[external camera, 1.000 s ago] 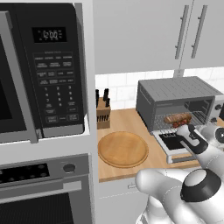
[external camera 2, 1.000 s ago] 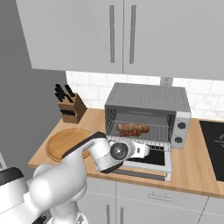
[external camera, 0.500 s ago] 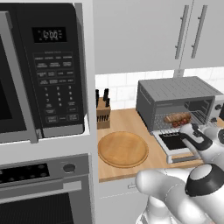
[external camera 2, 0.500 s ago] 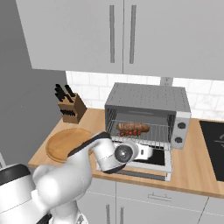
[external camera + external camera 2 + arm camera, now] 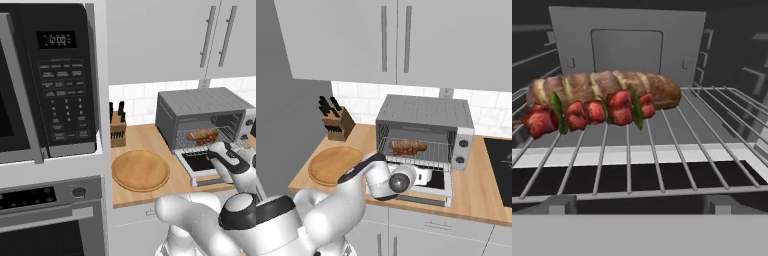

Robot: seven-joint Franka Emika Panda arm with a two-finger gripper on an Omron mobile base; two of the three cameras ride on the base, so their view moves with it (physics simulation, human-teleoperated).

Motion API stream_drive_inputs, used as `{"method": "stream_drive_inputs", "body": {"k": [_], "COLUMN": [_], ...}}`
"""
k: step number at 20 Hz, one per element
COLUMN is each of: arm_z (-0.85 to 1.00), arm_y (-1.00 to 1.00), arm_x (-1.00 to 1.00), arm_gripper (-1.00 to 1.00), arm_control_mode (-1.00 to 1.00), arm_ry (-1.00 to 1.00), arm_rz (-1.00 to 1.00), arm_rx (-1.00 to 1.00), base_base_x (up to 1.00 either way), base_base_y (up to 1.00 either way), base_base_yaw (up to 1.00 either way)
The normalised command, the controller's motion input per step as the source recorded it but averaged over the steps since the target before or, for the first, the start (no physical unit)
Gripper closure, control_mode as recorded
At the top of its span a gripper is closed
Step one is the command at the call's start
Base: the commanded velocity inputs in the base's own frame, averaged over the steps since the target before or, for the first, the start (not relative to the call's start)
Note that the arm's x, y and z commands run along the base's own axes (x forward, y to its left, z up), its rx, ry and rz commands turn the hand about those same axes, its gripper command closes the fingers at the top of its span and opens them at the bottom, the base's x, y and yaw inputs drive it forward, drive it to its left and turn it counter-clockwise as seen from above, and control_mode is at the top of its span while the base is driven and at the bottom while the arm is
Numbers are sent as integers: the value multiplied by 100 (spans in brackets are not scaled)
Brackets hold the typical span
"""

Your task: Pick up the kebab skewer and baguette bread, and place them inside the toaster oven. Close the toaster oven door and start by setting the timer.

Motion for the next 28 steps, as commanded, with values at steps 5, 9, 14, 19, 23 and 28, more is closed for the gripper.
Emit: {"method": "stream_drive_inputs", "body": {"k": [5, 9, 14, 19, 23, 28], "arm_z": [0, 0, 0, 0, 0, 0], "arm_y": [0, 0, 0, 0, 0, 0], "arm_x": [10, 14, 19, 18, 16, 17], "arm_gripper": [-100, -100, -100, -100, -100, -100], "arm_control_mode": [-100, -100, -100, -100, -100, -100], "arm_ry": [-10, -12, -8, -2, -2, -3], "arm_rz": [0, 0, 0, 2, 2, 1], "arm_rx": [0, 0, 0, 0, 0, 0], "base_base_x": [0, 0, 0, 0, 0, 0], "base_base_y": [0, 0, 0, 0, 0, 0], "base_base_yaw": [0, 0, 0, 0, 0, 0]}}
